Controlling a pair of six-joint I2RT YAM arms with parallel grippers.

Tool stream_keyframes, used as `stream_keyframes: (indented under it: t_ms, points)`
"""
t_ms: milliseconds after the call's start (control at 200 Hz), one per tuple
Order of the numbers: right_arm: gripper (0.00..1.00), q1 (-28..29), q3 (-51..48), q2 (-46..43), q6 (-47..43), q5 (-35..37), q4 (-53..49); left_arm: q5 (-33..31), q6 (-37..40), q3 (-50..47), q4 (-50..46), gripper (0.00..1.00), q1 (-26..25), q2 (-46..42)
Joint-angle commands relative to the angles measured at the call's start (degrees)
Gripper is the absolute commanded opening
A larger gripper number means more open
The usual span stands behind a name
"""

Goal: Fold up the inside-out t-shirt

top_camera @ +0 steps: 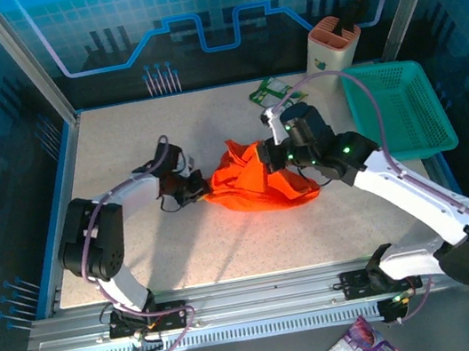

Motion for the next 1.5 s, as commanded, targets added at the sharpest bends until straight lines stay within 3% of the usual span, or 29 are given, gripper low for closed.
stream_keyframes:
  t_ms: [0,145,255,470,550,635,835,1146,1356,1496]
  points:
    - [0.0,-4.9,3.3,-5.9,-0.2,5.1,-3.1,1.0,1.6,0.5,-0.2,0.0,8.5,-6.6]
    - [0.0,-14.1,-2.0,-12.6,3.1,5.7,-5.3,2.4,2.6,1.8,-2.2,0.0,20.0,-13.7]
    - [0.0,-19.2,-10.7,-17.5,5.4,4.7,-5.7,3.2,2.9,0.9,-2.6,0.0,25.4,-17.3]
    - [0.0,-21.8,-30.7,-17.4,12.6,-1.6,-6.0,7.5,2.4,-8.5,0.9,0.0,23.7,-15.7]
    - [0.2,-21.3,-32.0,-15.1,14.4,-3.4,-6.0,7.5,1.9,-13.1,2.9,0.0,21.5,-14.7]
    - [0.35,-19.8,-29.5,-12.8,13.8,-2.6,-5.4,7.1,0.8,-16.9,5.6,0.0,20.0,-13.9]
    - [0.48,-16.9,-14.4,2.1,7.1,-4.7,-4.6,5.4,1.3,-19.3,6.4,0.0,19.2,-14.0]
    - [0.53,-11.9,7.8,32.5,5.1,-7.0,-7.9,5.4,1.2,-18.7,5.6,0.0,19.2,-16.1]
    - [0.46,-12.0,13.4,41.7,7.7,-8.7,-5.3,5.0,1.7,-18.5,4.1,0.0,19.2,-18.1]
    - [0.21,-12.1,14.1,40.9,8.6,-6.5,-3.4,4.3,1.9,-17.8,2.8,0.0,19.2,-19.9]
